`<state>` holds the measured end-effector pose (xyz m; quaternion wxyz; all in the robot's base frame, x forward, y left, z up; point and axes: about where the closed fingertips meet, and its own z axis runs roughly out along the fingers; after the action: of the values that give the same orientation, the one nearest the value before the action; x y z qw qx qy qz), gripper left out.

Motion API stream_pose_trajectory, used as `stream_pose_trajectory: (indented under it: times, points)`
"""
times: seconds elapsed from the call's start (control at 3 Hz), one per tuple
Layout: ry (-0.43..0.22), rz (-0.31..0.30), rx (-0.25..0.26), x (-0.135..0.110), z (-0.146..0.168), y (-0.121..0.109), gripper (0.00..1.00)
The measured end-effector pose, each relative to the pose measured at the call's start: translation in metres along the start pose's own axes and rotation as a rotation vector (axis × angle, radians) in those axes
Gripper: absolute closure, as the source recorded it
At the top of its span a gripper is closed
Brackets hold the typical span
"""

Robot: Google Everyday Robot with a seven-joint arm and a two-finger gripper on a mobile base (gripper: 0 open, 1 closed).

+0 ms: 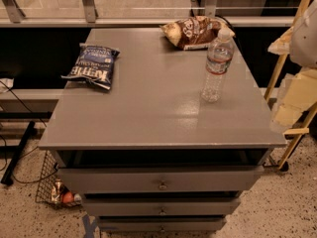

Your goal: Move water bottle near blue chip bag

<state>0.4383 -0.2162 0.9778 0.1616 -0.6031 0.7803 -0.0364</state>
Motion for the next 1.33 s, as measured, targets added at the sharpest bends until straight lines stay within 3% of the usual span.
stream_pose_trajectory:
  times: [0.33, 0.67, 1.0, 1.33]
  points:
    - [0.0, 0.0, 0.0, 0.0, 0.0, 0.0, 0.0]
    - [-0.029, 0.04, 0.014, 0.004, 0.006, -0.014, 0.0]
    - [-0.108, 0.117, 0.038, 0.017, 0.023, -0.05, 0.0]
    - [-0.224, 0.222, 0.095, 0.034, 0.042, -0.092, 0.0]
